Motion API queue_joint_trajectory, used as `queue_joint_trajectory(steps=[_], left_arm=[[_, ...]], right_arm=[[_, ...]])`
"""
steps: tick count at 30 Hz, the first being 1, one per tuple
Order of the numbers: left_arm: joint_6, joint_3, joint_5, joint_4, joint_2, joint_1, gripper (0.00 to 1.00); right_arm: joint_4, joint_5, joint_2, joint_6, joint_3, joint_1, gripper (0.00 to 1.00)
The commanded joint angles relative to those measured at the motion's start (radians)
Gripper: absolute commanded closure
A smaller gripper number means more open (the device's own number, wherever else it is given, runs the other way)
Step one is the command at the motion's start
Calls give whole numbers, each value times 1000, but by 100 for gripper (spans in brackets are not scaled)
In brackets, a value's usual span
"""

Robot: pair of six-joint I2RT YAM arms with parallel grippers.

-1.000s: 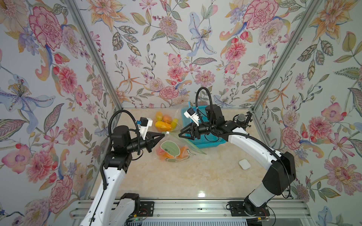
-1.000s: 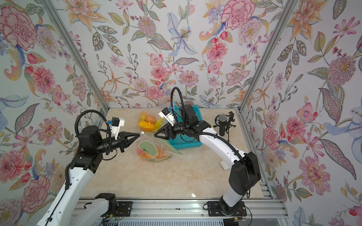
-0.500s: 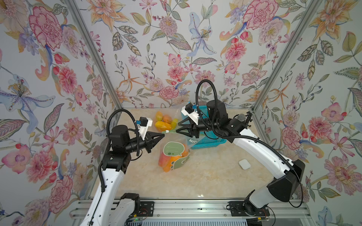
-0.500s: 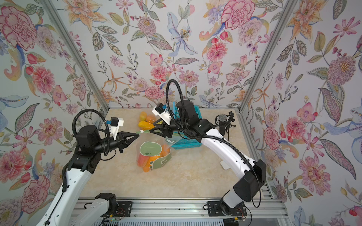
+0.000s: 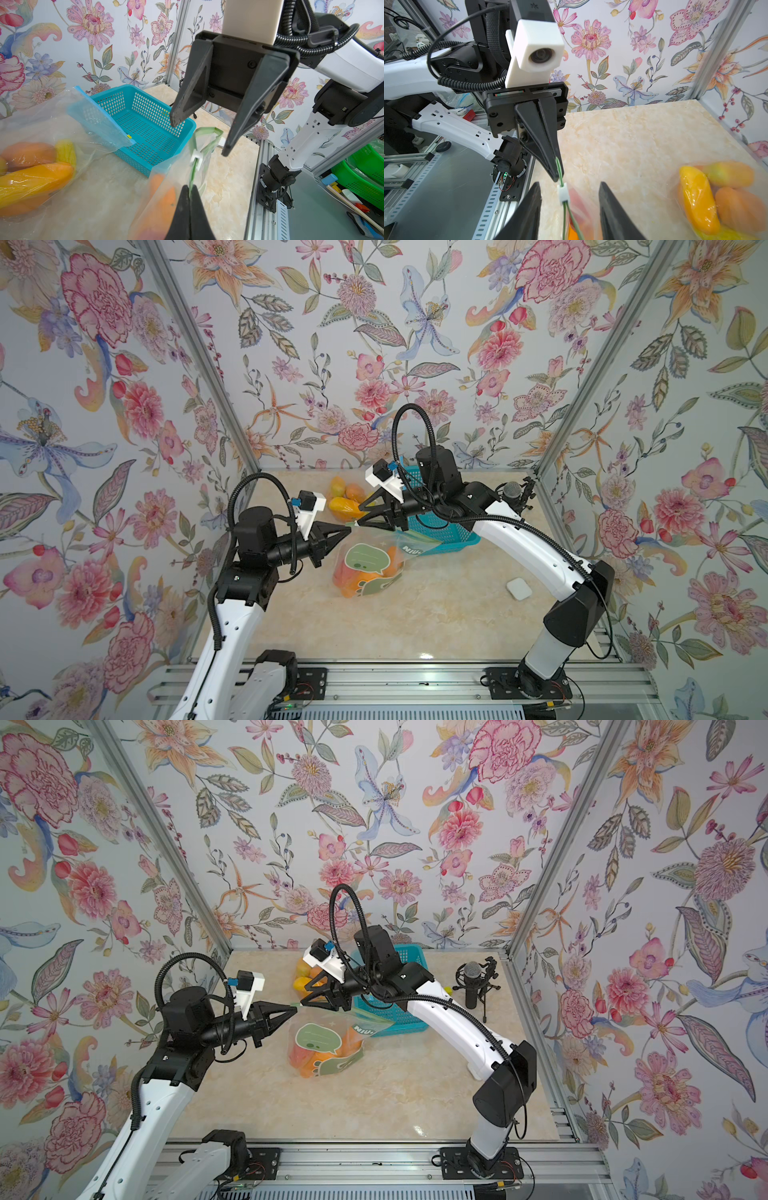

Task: Place the mango in a zip-top bag and seal the zipper
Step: Zip the zipper on the zipper food storage bag.

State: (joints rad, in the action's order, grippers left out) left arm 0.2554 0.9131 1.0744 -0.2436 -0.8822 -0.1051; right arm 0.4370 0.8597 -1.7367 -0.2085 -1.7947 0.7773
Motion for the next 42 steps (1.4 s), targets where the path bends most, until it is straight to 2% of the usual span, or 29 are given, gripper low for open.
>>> queue_joint_trajectory(steps=[1,5,19,30,42], left_arm=[[-28,24,26,1,13,-13,100],[-31,26,22,-2,14,-15,100],[-39,33,2,-12,10,-15,100],[-40,36,-46,-19,23,-14,100],[-24,45,-122,-15,42,7,100]], right_arm=[[49,32,-17,-37,-41,4,61],[58,39,-27,-42,-59,9,69],[134,56,-61,-86,-90,16,76],[160,51,-54,-109,-85,17,95],[197,-31,10,-143,-23,5,96]])
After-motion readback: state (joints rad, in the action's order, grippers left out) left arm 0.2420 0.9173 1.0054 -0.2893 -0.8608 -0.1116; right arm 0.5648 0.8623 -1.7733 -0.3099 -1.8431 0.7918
